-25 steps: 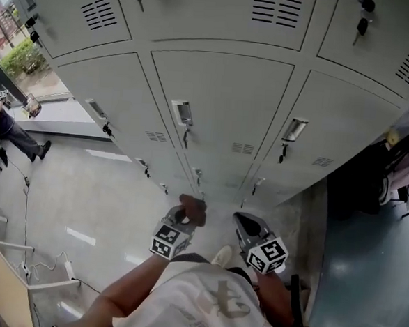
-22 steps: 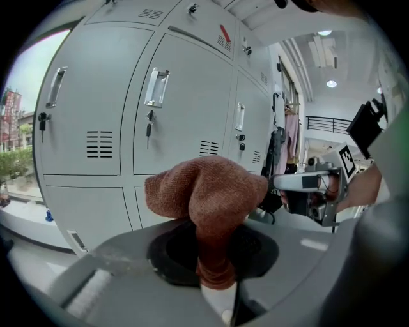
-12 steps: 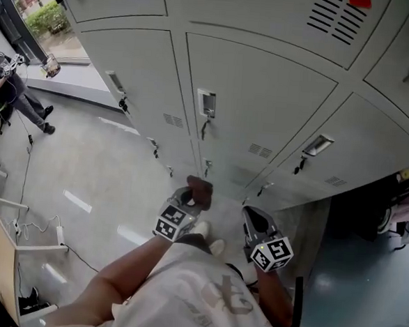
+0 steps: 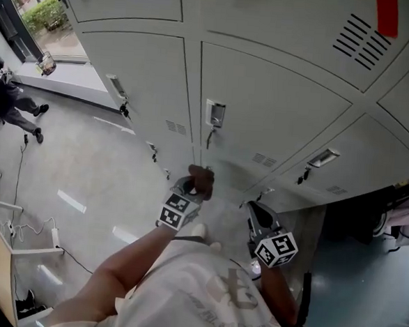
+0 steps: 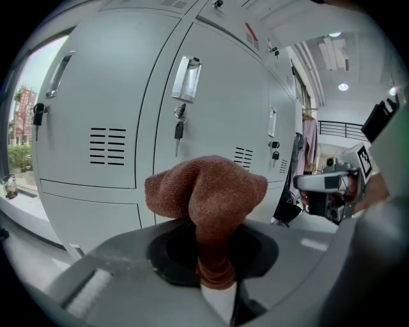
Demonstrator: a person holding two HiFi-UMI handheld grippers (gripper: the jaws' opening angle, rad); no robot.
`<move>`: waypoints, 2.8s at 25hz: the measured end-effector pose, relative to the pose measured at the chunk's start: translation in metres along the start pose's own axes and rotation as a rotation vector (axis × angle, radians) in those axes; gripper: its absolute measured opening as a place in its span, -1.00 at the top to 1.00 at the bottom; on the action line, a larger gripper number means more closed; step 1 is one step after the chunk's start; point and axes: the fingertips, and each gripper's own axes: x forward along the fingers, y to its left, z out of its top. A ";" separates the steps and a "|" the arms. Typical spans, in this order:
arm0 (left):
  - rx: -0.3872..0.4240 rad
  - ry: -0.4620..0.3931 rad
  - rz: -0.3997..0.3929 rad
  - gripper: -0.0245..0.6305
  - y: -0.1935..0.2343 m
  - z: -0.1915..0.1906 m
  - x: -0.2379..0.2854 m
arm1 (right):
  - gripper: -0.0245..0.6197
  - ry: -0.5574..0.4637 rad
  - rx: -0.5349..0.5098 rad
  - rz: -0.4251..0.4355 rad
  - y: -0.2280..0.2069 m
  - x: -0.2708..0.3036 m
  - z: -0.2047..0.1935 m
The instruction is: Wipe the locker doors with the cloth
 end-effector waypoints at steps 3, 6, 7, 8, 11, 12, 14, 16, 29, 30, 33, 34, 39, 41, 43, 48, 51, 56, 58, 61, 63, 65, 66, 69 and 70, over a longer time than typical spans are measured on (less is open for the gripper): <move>-0.001 0.006 0.002 0.67 0.011 0.002 0.009 | 0.90 -0.002 -0.005 -0.012 -0.004 0.007 0.008; 0.009 0.015 0.041 0.67 0.030 0.005 0.015 | 0.90 -0.001 -0.024 -0.011 -0.001 0.012 0.011; 0.004 0.019 0.064 0.67 0.038 0.007 0.017 | 0.90 -0.001 -0.033 -0.013 0.000 0.013 0.012; -0.005 0.022 0.085 0.67 0.047 0.008 0.019 | 0.90 -0.001 -0.040 -0.015 0.001 0.014 0.013; -0.029 0.034 0.128 0.67 0.068 0.013 0.027 | 0.90 0.000 -0.044 -0.040 0.001 0.014 0.015; -0.034 0.038 0.135 0.67 0.073 0.014 0.029 | 0.90 0.000 -0.043 -0.051 0.000 0.013 0.015; -0.041 0.047 0.142 0.67 0.081 0.016 0.034 | 0.90 -0.001 -0.041 -0.074 -0.001 0.011 0.014; -0.048 0.051 0.142 0.67 0.085 0.017 0.037 | 0.90 -0.002 -0.037 -0.096 0.000 0.008 0.014; -0.037 0.051 0.132 0.67 0.098 0.022 0.052 | 0.90 -0.031 -0.006 -0.163 -0.007 0.006 0.015; -0.035 0.056 0.126 0.67 0.096 0.021 0.053 | 0.90 -0.037 0.003 -0.164 -0.009 0.006 0.015; -0.019 0.072 0.088 0.67 0.083 0.024 0.058 | 0.90 -0.056 0.028 -0.158 -0.012 0.007 0.016; -0.012 0.076 0.079 0.68 0.078 0.026 0.059 | 0.90 -0.059 0.031 -0.151 -0.013 0.008 0.017; -0.021 0.081 0.103 0.67 0.071 0.029 0.064 | 0.90 -0.065 0.030 -0.119 -0.023 0.006 0.025; -0.021 0.080 0.099 0.67 0.064 0.028 0.067 | 0.90 -0.068 0.034 -0.112 -0.028 0.002 0.029; -0.015 0.089 0.090 0.67 0.053 0.027 0.073 | 0.90 -0.067 0.037 -0.114 -0.033 -0.005 0.030; 0.003 0.064 0.092 0.67 0.040 0.042 0.085 | 0.90 -0.064 -0.012 -0.069 -0.050 0.003 0.040; 0.026 0.062 0.093 0.67 0.027 0.052 0.086 | 0.90 -0.060 -0.028 -0.048 -0.052 0.004 0.051; 0.031 0.091 0.067 0.67 -0.002 0.041 0.094 | 0.90 -0.028 -0.030 -0.020 -0.052 -0.015 0.045; 0.036 0.094 0.055 0.67 -0.011 0.041 0.100 | 0.90 -0.021 -0.036 -0.019 -0.056 -0.020 0.043; 0.044 0.098 0.039 0.67 -0.023 0.043 0.108 | 0.90 -0.017 -0.035 -0.009 -0.061 -0.022 0.042; 0.053 0.098 0.029 0.67 -0.029 0.043 0.114 | 0.90 -0.018 -0.036 -0.001 -0.063 -0.023 0.042; 0.073 0.095 0.025 0.67 -0.034 0.045 0.118 | 0.90 -0.021 -0.044 0.009 -0.063 -0.024 0.043; 0.083 0.094 0.021 0.67 -0.038 0.045 0.119 | 0.90 -0.021 -0.045 0.010 -0.063 -0.028 0.042; 0.090 0.097 -0.015 0.67 -0.065 0.040 0.127 | 0.90 -0.012 -0.042 -0.014 -0.066 -0.051 0.038; 0.092 0.097 -0.027 0.67 -0.073 0.041 0.131 | 0.90 -0.012 -0.038 -0.022 -0.069 -0.057 0.037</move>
